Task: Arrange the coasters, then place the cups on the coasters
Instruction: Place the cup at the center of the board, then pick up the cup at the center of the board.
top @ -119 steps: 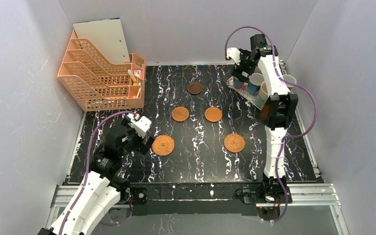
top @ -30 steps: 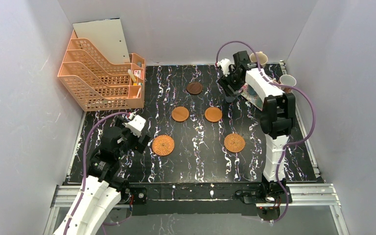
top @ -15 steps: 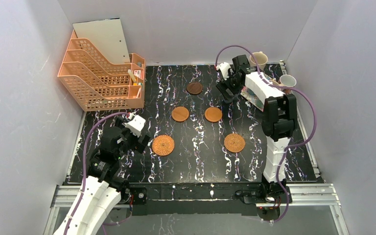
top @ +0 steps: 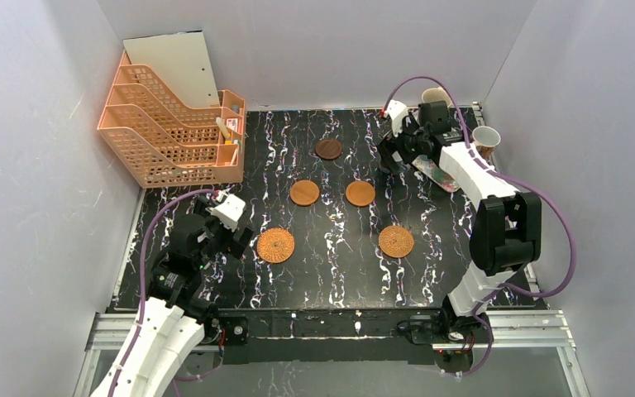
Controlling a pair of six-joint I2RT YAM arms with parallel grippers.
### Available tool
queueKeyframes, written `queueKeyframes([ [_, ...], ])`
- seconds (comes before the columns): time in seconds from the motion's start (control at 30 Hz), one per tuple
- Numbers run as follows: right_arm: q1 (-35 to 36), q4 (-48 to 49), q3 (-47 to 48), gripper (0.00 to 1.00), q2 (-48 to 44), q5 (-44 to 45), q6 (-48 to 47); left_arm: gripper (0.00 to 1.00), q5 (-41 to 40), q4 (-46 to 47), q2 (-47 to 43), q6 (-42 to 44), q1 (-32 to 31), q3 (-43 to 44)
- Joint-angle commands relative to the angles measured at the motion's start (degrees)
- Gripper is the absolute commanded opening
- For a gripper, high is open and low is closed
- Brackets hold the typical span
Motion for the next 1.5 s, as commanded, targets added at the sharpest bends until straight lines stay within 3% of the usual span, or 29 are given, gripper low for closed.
queueKeyframes([
  [0.0, -1.6, 11.1, -5.6, 0.98, -1.8, -1.4, 3.5, 0.98, 0.0, 0.1, -0.4, 0.0, 0.4, -0.5],
  [0.57, -3.8, 27.3, -16.8, 0.98, -6.1, 2.2, 14.6, 0.98, 0.1, 0.0, -0.3, 0.2, 0.9, -0.5],
  [0.8, -3.9, 39.2, -25.5, 0.98, -6.8, 3.2, 21.4, 0.98, 0.4, -0.1, -0.6, 0.2, 1.2, -0.5],
  [0.93, -4.1, 42.7, -28.4, 0.98, -8.3, 3.7, 21.7, 0.98, 0.6, -0.1, -0.8, 0.2, 1.5, -0.5],
  [1.17, -4.1, 57.2, -36.9, 0.98, -9.2, 4.5, 23.8, 0.98, 0.6, -0.1, -0.7, 0.2, 1.6, -0.5],
  [1.47, -4.1, 58.7, -35.6, 0.95, -4.4, 4.9, 24.2, 0.98, 0.6, -0.2, -1.0, 0.3, 1.7, -0.4],
])
